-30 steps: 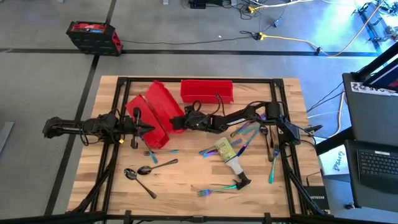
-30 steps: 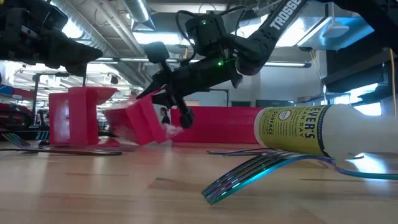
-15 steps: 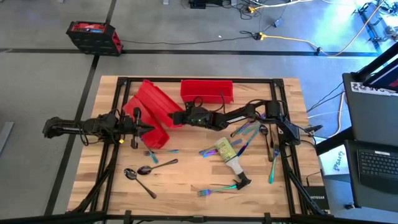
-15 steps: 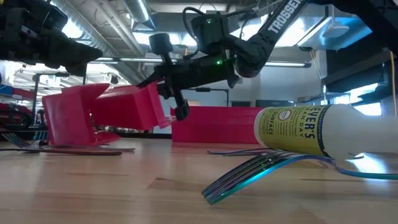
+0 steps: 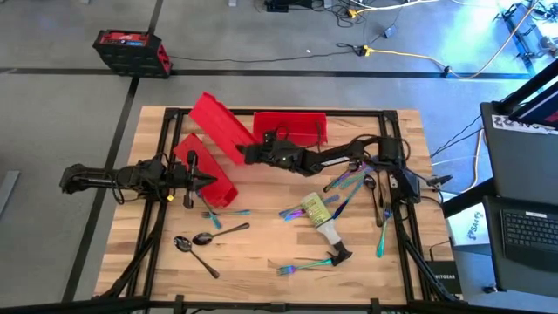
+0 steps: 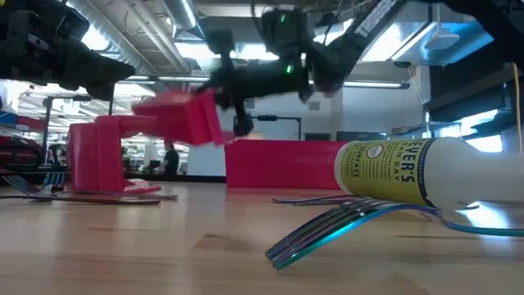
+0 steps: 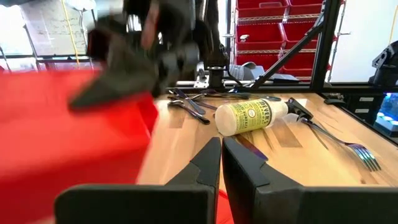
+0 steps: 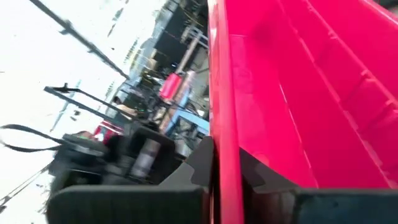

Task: Sort silverware
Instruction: Prepare the red bins

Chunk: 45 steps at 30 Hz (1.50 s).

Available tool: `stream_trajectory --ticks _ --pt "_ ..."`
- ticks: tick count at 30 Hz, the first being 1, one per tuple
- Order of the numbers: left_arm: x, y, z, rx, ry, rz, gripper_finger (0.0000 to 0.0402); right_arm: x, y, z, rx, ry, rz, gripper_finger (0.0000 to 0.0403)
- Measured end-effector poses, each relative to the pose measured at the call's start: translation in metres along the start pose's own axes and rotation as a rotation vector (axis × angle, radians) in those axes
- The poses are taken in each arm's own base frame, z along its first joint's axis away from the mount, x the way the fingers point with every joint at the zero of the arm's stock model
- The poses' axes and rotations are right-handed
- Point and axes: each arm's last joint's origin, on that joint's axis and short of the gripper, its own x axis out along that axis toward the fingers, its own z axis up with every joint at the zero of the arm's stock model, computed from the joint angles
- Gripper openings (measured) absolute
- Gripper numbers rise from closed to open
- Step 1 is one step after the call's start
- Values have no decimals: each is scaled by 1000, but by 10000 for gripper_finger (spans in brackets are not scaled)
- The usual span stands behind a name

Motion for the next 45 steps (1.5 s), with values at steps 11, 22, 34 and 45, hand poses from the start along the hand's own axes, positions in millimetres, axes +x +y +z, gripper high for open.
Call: stream_trajectory --ticks 11,22,34,45 --pt "0 0 0 0 0 0 1 -39 60 56 -319 51 -77 0" --pt "0 0 0 0 0 0 1 -110 112 107 -588 292 -5 0" --pt "0 0 0 0 0 0 1 -201 126 122 -937 499 60 0" --pt "0 0 0 0 0 0 1 -240 62 83 -1059 491 305 0"
